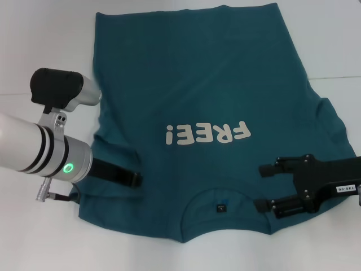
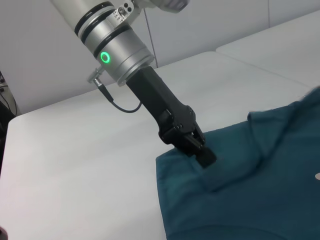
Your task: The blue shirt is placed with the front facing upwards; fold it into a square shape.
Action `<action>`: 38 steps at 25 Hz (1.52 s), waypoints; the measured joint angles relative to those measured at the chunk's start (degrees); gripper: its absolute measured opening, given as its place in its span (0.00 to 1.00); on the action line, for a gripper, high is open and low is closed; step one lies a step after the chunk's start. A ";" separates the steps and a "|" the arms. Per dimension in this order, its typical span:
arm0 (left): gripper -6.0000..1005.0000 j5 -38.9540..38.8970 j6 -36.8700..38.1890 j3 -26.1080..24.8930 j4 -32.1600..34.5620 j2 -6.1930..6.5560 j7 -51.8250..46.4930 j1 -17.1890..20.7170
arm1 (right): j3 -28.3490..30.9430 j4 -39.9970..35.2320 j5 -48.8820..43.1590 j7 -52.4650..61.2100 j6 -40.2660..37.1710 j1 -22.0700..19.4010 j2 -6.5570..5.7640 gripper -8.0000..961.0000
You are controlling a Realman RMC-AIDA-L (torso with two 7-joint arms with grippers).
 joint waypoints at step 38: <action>0.63 0.67 -35.46 -13.69 -24.79 0.35 2.14 -8.39 | -0.17 0.00 -0.69 0.03 0.34 0.79 0.44 0.93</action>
